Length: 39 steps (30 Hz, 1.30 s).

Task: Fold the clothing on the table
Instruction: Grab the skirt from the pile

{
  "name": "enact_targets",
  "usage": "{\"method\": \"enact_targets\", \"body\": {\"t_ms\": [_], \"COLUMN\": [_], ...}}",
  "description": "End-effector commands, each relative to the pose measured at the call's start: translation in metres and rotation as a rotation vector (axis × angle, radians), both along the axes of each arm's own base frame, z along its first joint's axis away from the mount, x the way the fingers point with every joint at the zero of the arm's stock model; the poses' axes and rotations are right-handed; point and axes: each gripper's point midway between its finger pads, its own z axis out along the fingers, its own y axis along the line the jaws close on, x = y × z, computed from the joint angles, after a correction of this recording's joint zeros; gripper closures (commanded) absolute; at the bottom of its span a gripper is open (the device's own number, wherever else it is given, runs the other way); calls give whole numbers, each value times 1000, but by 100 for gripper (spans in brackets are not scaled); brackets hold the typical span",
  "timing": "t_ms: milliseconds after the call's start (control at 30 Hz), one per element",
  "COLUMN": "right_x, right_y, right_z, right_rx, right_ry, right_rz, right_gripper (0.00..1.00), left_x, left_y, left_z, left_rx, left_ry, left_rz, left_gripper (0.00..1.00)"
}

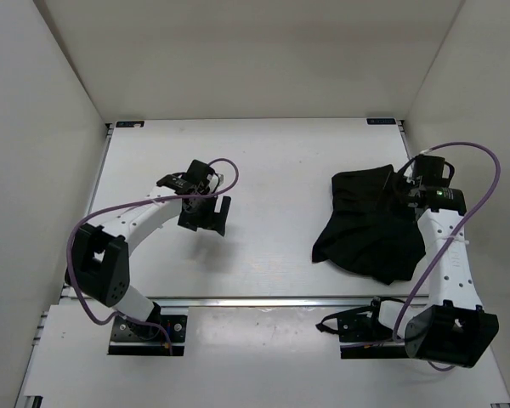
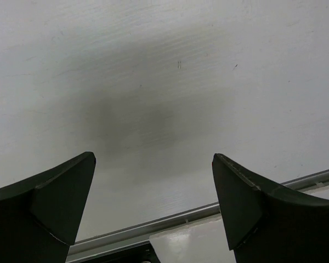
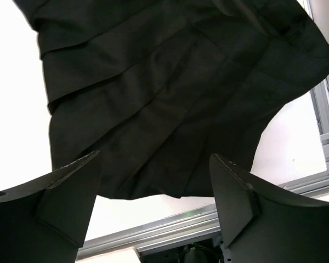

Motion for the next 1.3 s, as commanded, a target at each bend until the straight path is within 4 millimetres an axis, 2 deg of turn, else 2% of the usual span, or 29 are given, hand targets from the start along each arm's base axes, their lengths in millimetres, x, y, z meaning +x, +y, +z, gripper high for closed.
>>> {"method": "enact_targets", "body": {"t_ms": [0, 100, 267, 367, 500, 533, 667, 733, 800, 833, 867, 933, 1033, 1133, 1267], "right_x": [-3, -8, -4, 1, 5, 9, 5, -6, -9, -16, -19, -31, -44, -49, -46], "right_y": [-11, -19, -30, -35, -32, -31, -28, -41, -52, -61, -75, -89, -105, -110, -110], "right_z": [-10, -25, -42, -50, -59, -56, -71, -79, -72, -75, -65, -64, -76, -93, -112], "right_rx": [-21, 4, -7, 53, 61, 52, 75, 33, 8, -5, -34, -73, -86, -104, -141], "right_ry": [24, 60, 63, 38, 20, 4, 34, 85, 81, 106, 86, 105, 127, 182, 224], "right_rz": [-45, -84, -110, -132, -118, -106, -128, -182, -216, -254, -306, -377, -414, -415, -391], "right_gripper": [23, 22, 18, 18, 17, 16, 14, 14, 14, 14, 15, 15, 15, 15, 17], "left_x": [16, 25, 26, 23, 18, 16, 18, 23, 25, 25, 24, 23, 28, 28, 26], "left_y": [3, 6, 7, 3, -5, -7, -6, -4, -2, -4, -7, -8, -15, -16, -18], "left_z": [27, 36, 34, 28, 20, 18, 17, 17, 17, 19, 20, 15, 20, 20, 24], "left_rx": [-38, -43, -1, 1, -38, -46, -38, -29, -30, -39, -49, -52, -65, -63, -77], "left_ry": [-141, -175, -170, -130, -105, -94, -82, -83, -80, -85, -86, -73, -85, -76, -69], "left_rz": [32, 38, 15, 3, -18, -24, -43, -40, -36, -44, -56, -58, -71, -87, -104], "left_gripper": [1, 1, 1, 1, 1, 1, 1, 1, 2, 2, 2, 1, 1, 1, 1]}}
